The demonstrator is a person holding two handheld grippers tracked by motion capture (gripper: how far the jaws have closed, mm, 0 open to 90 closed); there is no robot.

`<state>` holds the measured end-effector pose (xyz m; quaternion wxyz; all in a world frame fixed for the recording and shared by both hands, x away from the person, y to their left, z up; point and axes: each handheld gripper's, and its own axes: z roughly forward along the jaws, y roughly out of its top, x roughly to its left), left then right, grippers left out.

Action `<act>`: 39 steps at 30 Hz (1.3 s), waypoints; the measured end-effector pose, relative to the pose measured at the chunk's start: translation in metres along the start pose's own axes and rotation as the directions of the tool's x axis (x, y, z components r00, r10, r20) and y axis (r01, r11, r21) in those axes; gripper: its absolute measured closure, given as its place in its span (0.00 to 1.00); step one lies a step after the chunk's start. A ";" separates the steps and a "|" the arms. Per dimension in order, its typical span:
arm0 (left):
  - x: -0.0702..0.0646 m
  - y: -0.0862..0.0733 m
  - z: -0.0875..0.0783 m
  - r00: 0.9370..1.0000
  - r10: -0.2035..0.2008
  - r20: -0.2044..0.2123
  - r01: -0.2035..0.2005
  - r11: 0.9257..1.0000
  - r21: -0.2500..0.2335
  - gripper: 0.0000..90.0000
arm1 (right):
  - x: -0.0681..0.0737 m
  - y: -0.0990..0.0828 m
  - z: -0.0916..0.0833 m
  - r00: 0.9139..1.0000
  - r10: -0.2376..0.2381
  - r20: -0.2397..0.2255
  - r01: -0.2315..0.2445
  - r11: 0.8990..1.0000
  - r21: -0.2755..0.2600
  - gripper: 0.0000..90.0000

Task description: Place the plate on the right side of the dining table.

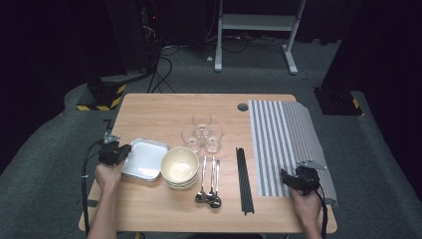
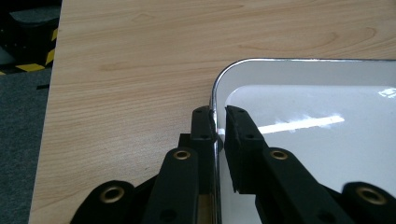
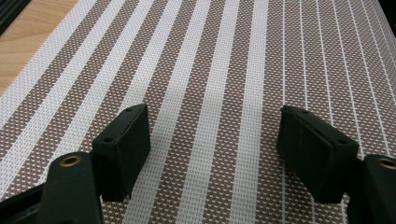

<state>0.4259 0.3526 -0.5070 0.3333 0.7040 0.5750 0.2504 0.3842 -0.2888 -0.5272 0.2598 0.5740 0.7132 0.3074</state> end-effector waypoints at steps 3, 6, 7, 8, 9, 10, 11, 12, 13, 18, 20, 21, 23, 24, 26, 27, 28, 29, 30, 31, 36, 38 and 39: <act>0.002 0.000 -0.001 1.000 -0.004 0.008 0.004 1.000 -0.005 0.91 | 0.000 0.000 0.000 1.000 0.000 0.000 0.000 1.000 0.000 0.29; 0.002 0.000 -0.001 1.000 -0.004 0.013 0.004 1.000 -0.006 0.92 | 0.000 0.000 0.000 1.000 -0.001 0.000 0.001 1.000 -0.001 0.29; 0.002 0.000 -0.001 1.000 -0.005 0.014 0.005 1.000 -0.007 0.92 | 0.000 0.000 0.000 1.000 0.000 0.000 0.000 1.000 0.000 0.29; 0.002 0.000 -0.001 1.000 -0.005 0.015 0.005 1.000 -0.007 0.92 | 0.000 0.000 0.000 1.000 -0.001 0.000 0.001 1.000 0.000 0.29; 0.002 0.000 -0.001 1.000 -0.005 0.015 0.005 1.000 -0.008 0.93 | 0.000 0.000 0.000 1.000 0.000 0.000 0.000 1.000 0.000 0.29; 0.002 0.000 -0.001 1.000 -0.003 0.015 0.004 1.000 -0.007 0.93 | 0.000 0.000 0.000 1.000 0.000 0.000 0.000 1.000 0.000 0.29; 0.002 0.000 -0.001 1.000 -0.001 0.015 0.001 1.000 -0.006 0.93 | 0.000 0.000 0.000 1.000 0.000 0.000 0.000 1.000 0.000 0.29; 0.002 0.000 -0.002 1.000 -0.001 0.017 0.001 1.000 -0.006 0.93 | 0.000 0.000 0.000 1.000 0.000 0.000 0.000 1.000 0.000 0.29; 0.002 0.000 -0.002 1.000 -0.005 0.019 0.005 1.000 -0.006 0.93 | 0.000 0.000 0.000 1.000 0.000 0.000 0.000 1.000 0.000 0.29; 0.003 0.000 -0.002 1.000 -0.007 0.024 0.007 1.000 -0.009 0.94 | 0.000 0.000 0.000 1.000 0.000 0.000 0.000 1.000 0.000 0.29; 0.003 0.000 -0.002 1.000 -0.005 0.025 0.005 1.000 -0.012 0.94 | 0.000 0.000 0.000 1.000 0.000 0.000 0.000 1.000 0.000 0.29; 0.003 0.000 -0.002 1.000 -0.003 0.026 0.003 1.000 -0.014 0.94 | 0.000 0.000 0.000 1.000 0.000 0.000 0.000 1.000 0.000 0.29; 0.004 0.000 -0.004 1.000 -0.001 0.028 0.002 1.000 -0.024 0.95 | 0.000 0.000 0.000 1.000 0.000 0.000 0.000 1.000 0.000 0.29; 0.004 0.000 -0.004 0.999 -0.005 0.031 0.006 1.000 -0.028 0.96 | 0.000 0.000 0.000 1.000 0.000 0.000 0.000 1.000 0.000 0.29; 0.005 0.000 -0.004 0.999 -0.002 0.034 0.002 1.000 -0.025 0.96 | 0.000 0.000 0.000 1.000 0.000 0.000 0.000 1.000 0.000 0.29; 0.005 0.000 -0.004 0.999 0.000 0.035 0.001 1.000 -0.024 0.96 | 0.000 0.000 0.000 1.000 0.000 0.000 0.000 1.000 0.000 0.29; 0.005 0.000 -0.005 0.999 0.001 0.036 0.000 1.000 -0.024 0.96 | 0.000 0.000 0.000 1.000 0.000 0.000 0.000 1.000 0.000 0.29; 0.005 0.000 -0.004 0.999 -0.001 0.037 0.002 1.000 -0.025 0.96 | 0.000 0.000 0.000 1.000 0.000 0.000 0.000 1.000 0.000 0.29; 0.006 0.000 -0.004 0.999 -0.007 0.041 0.008 1.000 -0.024 0.96 | 0.000 0.000 0.000 1.000 0.000 0.000 0.000 1.000 0.000 0.29; 0.006 0.000 -0.004 0.999 -0.008 0.043 0.009 1.000 -0.022 0.96 | 0.000 0.000 0.000 1.000 0.000 0.000 0.000 1.000 0.000 0.29; 0.009 0.000 -0.004 0.998 -0.032 0.060 0.033 0.999 -0.018 0.95 | 0.000 0.000 0.000 1.000 0.000 0.000 0.000 1.000 0.000 0.29; 0.010 0.000 -0.004 0.997 -0.041 0.071 0.042 0.999 -0.018 0.96 | 0.000 0.000 0.000 1.000 0.000 0.000 0.000 1.000 0.000 0.29; 0.011 0.000 -0.004 0.996 -0.045 0.076 0.046 0.999 -0.019 0.96 | 0.000 0.000 0.000 1.000 0.000 0.000 0.000 1.000 0.000 0.29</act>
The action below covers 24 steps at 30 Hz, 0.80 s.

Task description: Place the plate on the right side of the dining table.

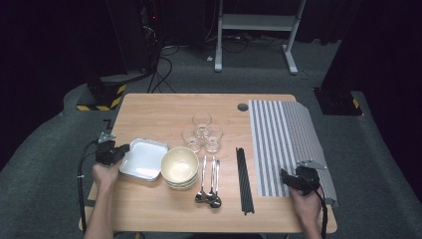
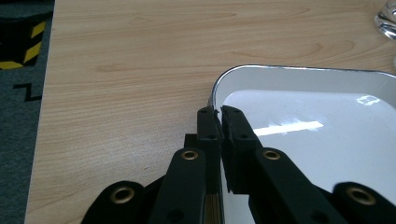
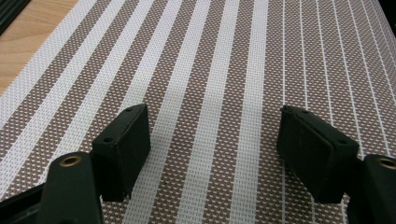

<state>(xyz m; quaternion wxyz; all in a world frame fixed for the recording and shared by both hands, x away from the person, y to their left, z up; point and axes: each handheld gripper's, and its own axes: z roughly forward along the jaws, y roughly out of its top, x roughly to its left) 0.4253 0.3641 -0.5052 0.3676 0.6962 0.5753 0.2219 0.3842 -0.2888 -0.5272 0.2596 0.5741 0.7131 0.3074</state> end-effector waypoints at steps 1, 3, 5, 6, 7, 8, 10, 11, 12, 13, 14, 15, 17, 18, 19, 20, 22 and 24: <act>0.001 0.000 0.000 1.000 -0.005 0.004 0.005 1.000 0.002 0.96 | 0.000 0.000 0.000 1.000 0.000 0.000 0.000 1.000 0.000 0.29; 0.001 0.000 0.000 1.000 -0.012 0.011 0.012 1.000 -0.001 0.96 | 0.000 0.000 0.000 1.000 0.000 0.000 0.000 1.000 0.000 0.29; 0.003 0.000 0.000 1.000 -0.015 0.017 0.015 1.000 -0.002 0.96 | 0.000 0.000 0.000 1.000 0.000 0.000 0.000 1.000 0.000 0.29; 0.003 -0.001 0.000 1.000 -0.022 0.022 0.022 1.000 -0.005 0.96 | 0.000 0.000 0.000 1.000 0.000 0.000 0.000 1.000 0.000 0.29; 0.005 -0.002 0.000 0.999 -0.034 0.031 0.035 0.999 -0.012 0.96 | 0.000 0.000 0.000 1.000 0.000 0.000 0.000 1.000 0.000 0.29; 0.007 -0.004 0.000 0.998 -0.050 0.043 0.051 0.998 -0.022 0.97 | 0.000 0.000 0.000 1.000 0.000 0.000 0.000 1.000 0.000 0.29; 0.010 -0.007 -0.001 0.995 -0.080 0.065 0.083 0.995 -0.046 0.97 | 0.000 0.000 0.000 1.000 0.000 0.000 0.000 1.000 0.000 0.29; 0.011 -0.009 -0.001 0.993 -0.092 0.071 0.095 0.994 -0.052 0.97 | 0.000 0.000 0.000 1.000 0.000 0.000 0.000 1.000 0.000 0.29; 0.011 -0.009 -0.001 0.993 -0.090 0.071 0.094 0.994 -0.054 0.97 | 0.000 0.000 0.000 1.000 -0.001 0.000 0.001 1.000 0.000 0.29; 0.011 -0.009 -0.002 0.993 -0.090 0.072 0.094 0.994 -0.055 0.97 | 0.000 0.000 0.000 1.000 -0.001 0.000 0.001 1.000 0.000 0.29; 0.012 -0.010 -0.002 0.992 -0.098 0.077 0.103 0.993 -0.057 0.97 | 0.000 0.000 0.000 1.000 0.000 0.000 0.000 1.000 0.000 0.29; 0.013 -0.011 -0.002 0.990 -0.113 0.088 0.118 0.991 -0.062 0.97 | 0.000 0.000 0.000 1.000 -0.001 0.000 0.001 1.000 0.000 0.29; 0.014 -0.012 -0.002 0.988 -0.121 0.094 0.128 0.989 -0.070 0.98 | 0.000 0.000 0.000 1.000 -0.001 0.000 0.001 1.000 0.000 0.29; 0.014 -0.012 -0.002 0.989 -0.117 0.092 0.124 0.990 -0.071 0.98 | 0.000 0.000 0.000 1.000 -0.001 0.000 0.001 1.000 0.000 0.29; 0.014 -0.012 -0.002 0.989 -0.115 0.091 0.122 0.990 -0.070 0.98 | 0.000 0.000 0.000 1.000 -0.001 0.000 0.001 1.000 0.000 0.29; 0.013 -0.011 -0.002 0.991 -0.108 0.084 0.113 0.991 -0.068 0.98 | 0.000 0.000 0.000 1.000 0.000 0.000 0.000 1.000 0.000 0.29; 0.012 -0.011 -0.001 0.992 -0.098 0.077 0.103 0.992 -0.068 0.98 | 0.000 0.000 0.000 1.000 -0.001 0.000 0.001 1.000 0.000 0.29; 0.012 -0.011 -0.001 0.992 -0.099 0.078 0.105 0.992 -0.071 0.98 | 0.000 0.000 0.000 1.000 0.000 0.000 0.000 1.000 0.000 0.29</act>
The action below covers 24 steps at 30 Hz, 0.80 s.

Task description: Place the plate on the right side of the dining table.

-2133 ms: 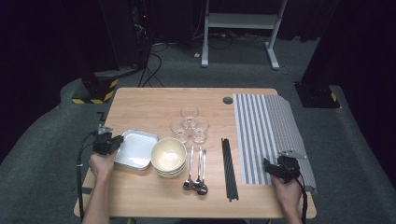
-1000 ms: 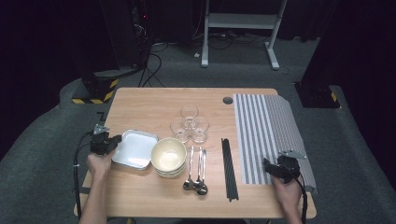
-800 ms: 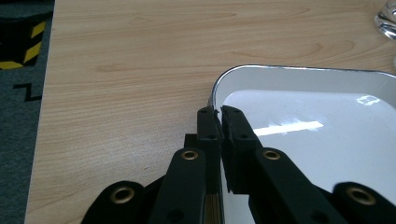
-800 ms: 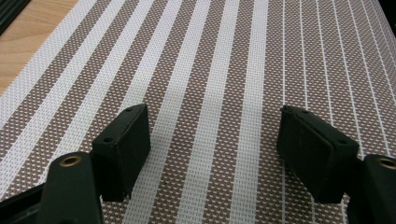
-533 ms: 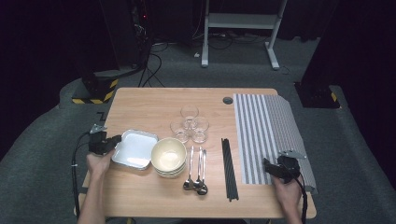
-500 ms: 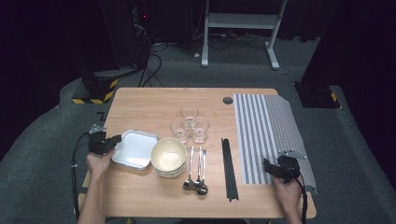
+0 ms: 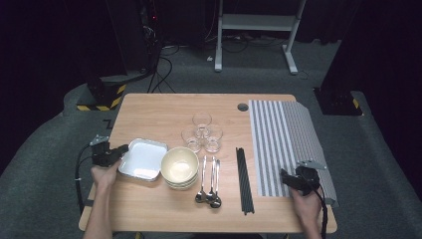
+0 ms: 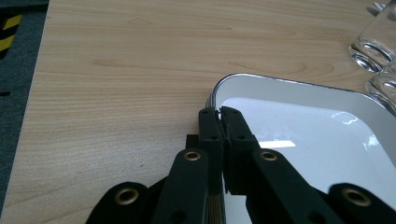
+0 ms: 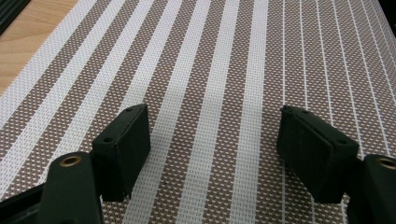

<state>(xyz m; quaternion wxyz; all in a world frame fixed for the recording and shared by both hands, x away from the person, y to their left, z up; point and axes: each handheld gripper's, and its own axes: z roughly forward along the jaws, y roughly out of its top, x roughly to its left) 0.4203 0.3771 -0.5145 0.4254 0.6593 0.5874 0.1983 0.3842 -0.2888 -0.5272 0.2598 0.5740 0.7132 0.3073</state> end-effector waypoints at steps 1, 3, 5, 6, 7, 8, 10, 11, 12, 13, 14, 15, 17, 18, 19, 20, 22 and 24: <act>0.000 0.000 0.000 1.000 0.001 -0.002 -0.001 1.000 0.000 0.98 | 0.000 0.000 0.000 1.000 0.000 0.000 0.000 1.000 0.000 0.29; -0.001 0.000 0.000 1.000 0.004 -0.005 -0.004 1.000 -0.002 0.98 | 0.000 0.000 0.000 1.000 0.000 0.000 0.000 1.000 0.000 0.29; -0.001 0.000 0.000 1.000 0.005 -0.009 -0.005 1.000 0.000 0.98 | 0.000 0.000 0.000 1.000 0.000 0.000 0.000 1.000 0.000 0.29; -0.002 0.001 -0.001 1.000 0.001 -0.010 -0.001 1.000 0.001 0.98 | 0.000 0.000 0.000 1.000 0.000 0.000 0.000 1.000 0.000 0.29; -0.002 0.001 -0.001 1.000 0.004 -0.013 -0.004 1.000 0.000 0.98 | 0.000 0.000 0.000 1.000 0.000 0.000 0.000 1.000 0.000 0.29; -0.002 0.001 -0.002 1.000 0.009 -0.016 -0.009 1.000 -0.004 0.98 | 0.000 0.000 0.000 1.000 0.000 0.000 0.000 1.000 0.000 0.29; -0.003 0.002 -0.004 1.000 0.010 -0.024 -0.011 1.000 -0.015 1.00 | 0.000 0.000 0.000 1.000 0.000 0.000 0.000 1.000 0.000 0.29; -0.002 0.003 -0.004 1.000 0.011 -0.022 -0.011 1.000 -0.013 1.00 | 0.000 0.000 0.000 1.000 0.000 0.000 0.000 1.000 0.000 0.29; -0.003 0.004 -0.005 1.000 0.016 -0.024 -0.016 1.000 -0.007 1.00 | 0.000 0.000 0.000 1.000 0.000 0.000 0.000 1.000 0.000 0.29; -0.003 0.004 -0.005 0.999 0.026 -0.030 -0.026 1.000 -0.002 1.00 | 0.000 0.000 0.000 1.000 0.000 0.000 0.000 1.000 0.000 0.29; -0.003 0.004 -0.005 0.999 0.028 -0.031 -0.028 1.000 -0.002 1.00 | 0.000 0.000 0.000 1.000 0.000 0.000 0.000 1.000 0.000 0.29; -0.003 0.003 -0.004 0.999 0.026 -0.032 -0.026 1.000 -0.003 1.00 | 0.000 0.000 0.000 1.000 0.000 0.000 0.000 1.000 0.000 0.29; -0.002 0.001 -0.004 0.999 0.019 -0.034 -0.019 1.000 -0.007 1.00 | 0.000 0.000 0.000 1.000 0.000 0.000 0.000 1.000 0.000 0.29; -0.001 0.001 -0.005 0.999 0.016 -0.035 -0.016 1.000 -0.006 1.00 | 0.000 0.000 0.000 1.000 0.000 0.000 0.000 1.000 0.000 0.29; 0.000 0.000 -0.005 0.999 0.016 -0.037 -0.016 1.000 -0.002 1.00 | 0.000 0.000 0.000 1.000 0.000 0.000 0.000 1.000 0.000 0.29; 0.001 -0.001 -0.006 0.999 0.013 -0.037 -0.013 1.000 0.001 1.00 | 0.000 0.000 0.000 1.000 -0.001 0.000 0.001 1.000 0.000 0.29; 0.002 -0.003 -0.008 1.000 0.002 -0.030 -0.002 1.000 -0.006 1.00 | 0.000 0.000 0.000 1.000 0.000 0.000 0.000 1.000 0.000 0.29; 0.004 -0.004 -0.010 1.000 0.006 -0.029 -0.006 1.000 -0.008 1.00 | 0.000 0.000 0.000 1.000 0.000 0.000 0.000 1.000 0.000 0.29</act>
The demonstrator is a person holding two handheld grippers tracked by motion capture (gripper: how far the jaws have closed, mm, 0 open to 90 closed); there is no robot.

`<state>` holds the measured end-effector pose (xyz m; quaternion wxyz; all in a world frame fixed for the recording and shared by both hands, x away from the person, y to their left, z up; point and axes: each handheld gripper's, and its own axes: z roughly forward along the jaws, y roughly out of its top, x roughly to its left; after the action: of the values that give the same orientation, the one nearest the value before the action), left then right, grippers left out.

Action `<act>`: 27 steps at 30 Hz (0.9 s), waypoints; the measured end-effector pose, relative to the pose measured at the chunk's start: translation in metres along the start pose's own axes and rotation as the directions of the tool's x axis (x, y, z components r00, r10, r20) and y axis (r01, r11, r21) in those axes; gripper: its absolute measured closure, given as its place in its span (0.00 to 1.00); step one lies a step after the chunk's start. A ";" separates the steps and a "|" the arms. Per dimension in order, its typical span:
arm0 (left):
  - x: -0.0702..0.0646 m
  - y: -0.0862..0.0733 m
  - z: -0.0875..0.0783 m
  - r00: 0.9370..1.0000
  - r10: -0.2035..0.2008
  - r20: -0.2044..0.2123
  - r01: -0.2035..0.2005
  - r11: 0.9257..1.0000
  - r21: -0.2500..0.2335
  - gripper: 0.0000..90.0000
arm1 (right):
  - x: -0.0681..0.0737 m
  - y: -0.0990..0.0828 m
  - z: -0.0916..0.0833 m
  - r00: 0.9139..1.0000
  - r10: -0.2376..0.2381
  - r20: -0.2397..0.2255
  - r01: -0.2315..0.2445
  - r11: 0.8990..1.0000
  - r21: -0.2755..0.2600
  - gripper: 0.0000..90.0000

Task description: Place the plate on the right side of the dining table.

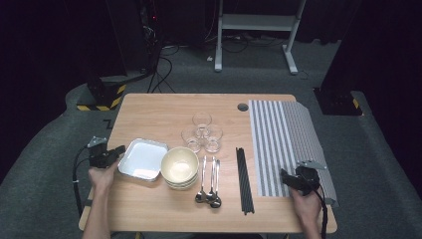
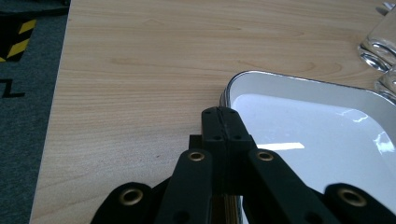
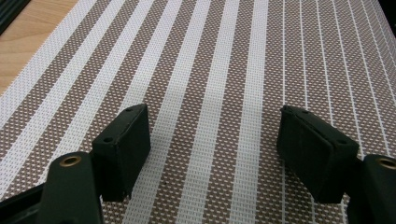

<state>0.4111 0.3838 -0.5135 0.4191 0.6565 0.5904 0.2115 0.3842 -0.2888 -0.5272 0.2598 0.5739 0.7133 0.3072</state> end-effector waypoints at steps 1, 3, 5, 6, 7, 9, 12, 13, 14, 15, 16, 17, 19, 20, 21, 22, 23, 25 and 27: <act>0.000 -0.001 0.000 1.000 -0.003 0.000 0.003 1.000 0.003 1.00 | 0.000 0.000 0.000 1.000 0.000 0.000 0.000 1.000 0.000 0.29; 0.001 -0.001 -0.001 1.000 -0.004 0.005 0.004 1.000 0.002 1.00 | 0.000 0.000 0.000 1.000 0.000 0.000 0.000 1.000 0.000 0.29; 0.000 -0.001 -0.002 1.000 -0.001 0.013 0.001 1.000 -0.004 0.99 | 0.000 0.000 0.000 1.000 0.000 0.000 0.000 1.000 0.000 0.29; -0.001 0.000 -0.003 1.000 0.004 0.017 -0.004 1.000 -0.005 0.98 | 0.000 0.000 0.000 1.000 0.000 0.000 0.000 1.000 0.000 0.29; -0.003 0.001 -0.003 1.000 0.009 0.017 -0.009 1.000 -0.003 0.97 | 0.000 0.000 0.000 1.000 0.000 0.000 0.000 1.000 0.000 0.29; -0.005 0.002 -0.002 1.000 0.021 0.019 -0.021 1.000 0.002 0.96 | 0.000 0.000 0.000 1.000 0.000 0.000 0.000 1.000 0.000 0.29; -0.007 0.003 0.000 1.000 0.022 0.017 -0.022 1.000 0.007 0.95 | 0.000 0.000 0.000 1.000 0.000 0.000 0.000 1.000 0.000 0.29; -0.007 0.003 0.000 1.000 0.027 0.015 -0.027 1.000 0.010 0.96 | 0.000 0.000 0.000 1.000 0.000 0.000 0.000 1.000 0.000 0.29; -0.008 0.003 0.001 0.999 0.032 0.013 -0.032 0.999 0.016 0.96 | 0.000 0.000 0.000 1.000 0.000 0.000 0.000 1.000 0.000 0.29; -0.009 0.003 0.002 0.999 0.031 0.012 -0.032 0.999 0.021 0.96 | 0.000 0.000 0.000 1.000 0.000 0.000 0.000 1.000 0.000 0.29; -0.008 0.002 0.003 1.000 0.029 0.010 -0.029 0.999 0.024 0.96 | 0.000 0.000 0.000 1.000 0.000 0.000 0.000 1.000 0.000 0.29; -0.008 0.002 0.003 1.000 0.024 0.013 -0.024 0.999 0.023 0.97 | 0.000 0.000 0.000 1.000 0.000 0.000 0.000 1.000 0.000 0.29; -0.008 0.002 0.003 1.000 0.021 0.013 -0.021 1.000 0.022 0.97 | 0.000 0.000 0.000 1.000 0.000 0.000 0.000 1.000 0.000 0.29; -0.008 0.002 0.003 1.000 0.023 0.012 -0.023 0.999 0.023 0.97 | 0.000 0.000 0.000 1.000 0.000 0.000 0.000 1.000 0.000 0.29; -0.008 0.002 0.003 1.000 0.026 0.009 -0.027 0.999 0.026 0.97 | 0.000 0.000 0.000 1.000 0.000 0.000 0.000 1.000 0.000 0.29; -0.008 0.002 0.003 1.000 0.027 0.009 -0.027 0.999 0.027 0.97 | 0.000 0.000 0.000 1.000 0.000 0.000 0.000 1.000 0.000 0.29; -0.008 0.002 0.003 1.000 0.027 0.011 -0.027 0.999 0.028 0.97 | 0.000 0.000 0.000 1.000 0.000 0.000 0.000 1.000 0.000 0.29; -0.008 0.002 0.004 1.000 0.016 0.015 -0.016 1.000 0.026 0.97 | 0.000 0.000 0.000 1.000 0.000 0.000 0.000 1.000 0.000 0.29; -0.008 0.001 0.004 1.000 0.015 0.015 -0.015 1.000 0.025 0.97 | 0.000 0.000 0.000 1.000 0.000 0.000 0.000 1.000 0.000 0.29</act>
<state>0.4130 0.3751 -0.5126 0.4136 0.6678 0.5849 0.2022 0.3842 -0.2888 -0.5272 0.2597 0.5739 0.7132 0.3073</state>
